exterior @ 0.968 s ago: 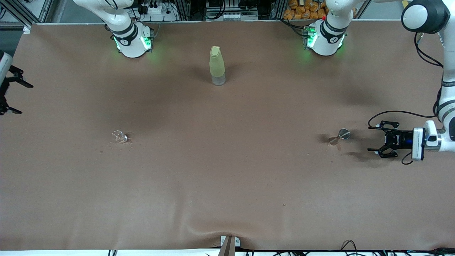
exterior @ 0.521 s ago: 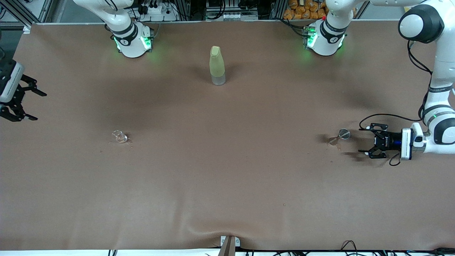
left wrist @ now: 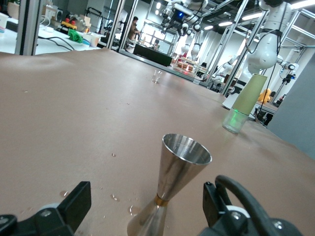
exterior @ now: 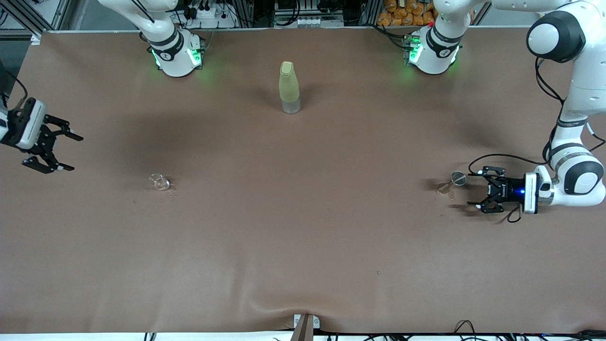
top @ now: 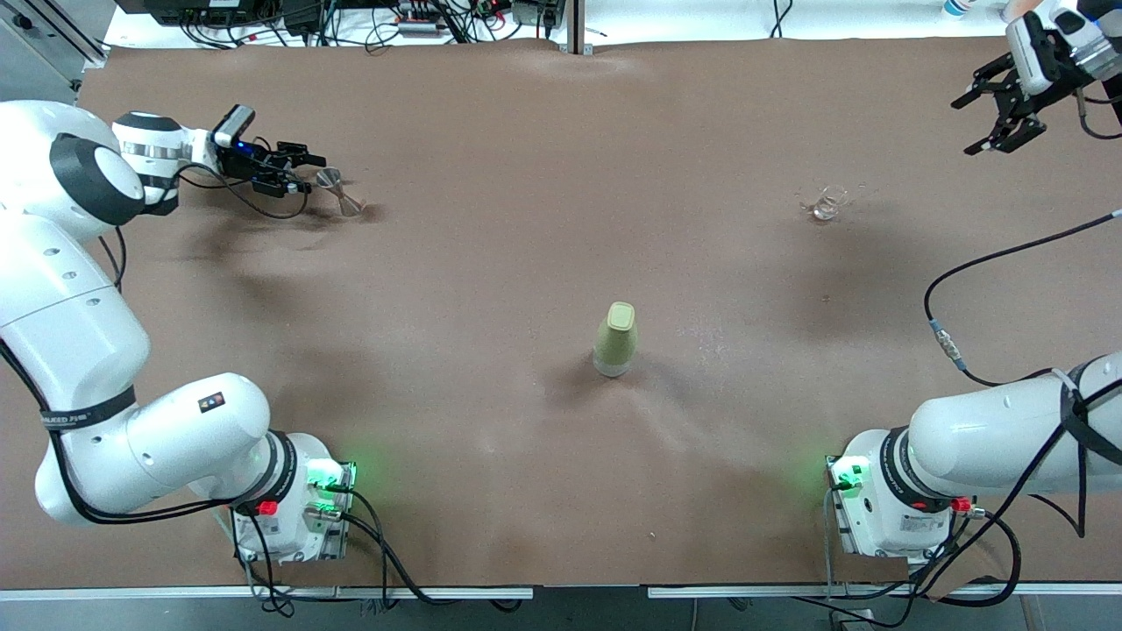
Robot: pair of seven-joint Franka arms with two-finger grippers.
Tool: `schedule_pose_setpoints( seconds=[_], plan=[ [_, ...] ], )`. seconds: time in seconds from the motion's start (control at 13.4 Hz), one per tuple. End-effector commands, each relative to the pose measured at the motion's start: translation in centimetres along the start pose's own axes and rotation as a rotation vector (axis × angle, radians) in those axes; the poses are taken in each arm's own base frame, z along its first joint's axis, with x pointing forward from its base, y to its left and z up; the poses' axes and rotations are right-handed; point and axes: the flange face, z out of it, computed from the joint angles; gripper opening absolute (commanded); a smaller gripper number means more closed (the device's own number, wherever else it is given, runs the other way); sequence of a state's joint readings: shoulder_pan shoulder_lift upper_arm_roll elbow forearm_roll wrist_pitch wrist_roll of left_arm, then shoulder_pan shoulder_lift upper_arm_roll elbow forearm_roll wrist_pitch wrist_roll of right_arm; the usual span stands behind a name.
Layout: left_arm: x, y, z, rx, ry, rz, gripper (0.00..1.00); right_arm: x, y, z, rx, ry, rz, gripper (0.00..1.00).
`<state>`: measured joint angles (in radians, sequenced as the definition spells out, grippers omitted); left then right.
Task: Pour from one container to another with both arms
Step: 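Close the left gripper on the jigger while the right gripper approaches the beaker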
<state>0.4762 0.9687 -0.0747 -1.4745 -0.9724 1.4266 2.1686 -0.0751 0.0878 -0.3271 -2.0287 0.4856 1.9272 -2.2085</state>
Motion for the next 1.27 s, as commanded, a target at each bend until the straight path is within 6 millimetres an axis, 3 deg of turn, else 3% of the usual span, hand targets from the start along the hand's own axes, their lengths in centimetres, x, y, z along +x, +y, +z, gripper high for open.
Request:
schedule_pose_setpoints(
  seconds=[0.0,0.52,0.6,0.74,1.19],
  plan=[
    [-1.4,-0.3,1.6,0.004,0.061,0.050,1.00,-2.5,0.3,2.7,-0.019,0.084,-0.037,1.00],
    [-2.0,-1.3,4.0,0.008,0.057,0.132,1.00,-7.1,-0.4,11.1,-0.047,0.299,-0.072,1.00],
    [-2.3,-1.4,4.2,0.014,0.067,0.140,0.95,-7.7,-0.7,12.2,-0.042,0.334,-0.059,1.00],
    [-2.9,-1.5,4.4,0.015,0.079,0.141,0.85,-8.7,-1.3,13.7,-0.049,0.381,-0.052,1.00],
    [-3.3,-1.1,4.8,0.005,0.091,0.131,0.81,-12.1,-3.4,18.2,-0.138,0.551,-0.047,1.00]
  ],
)
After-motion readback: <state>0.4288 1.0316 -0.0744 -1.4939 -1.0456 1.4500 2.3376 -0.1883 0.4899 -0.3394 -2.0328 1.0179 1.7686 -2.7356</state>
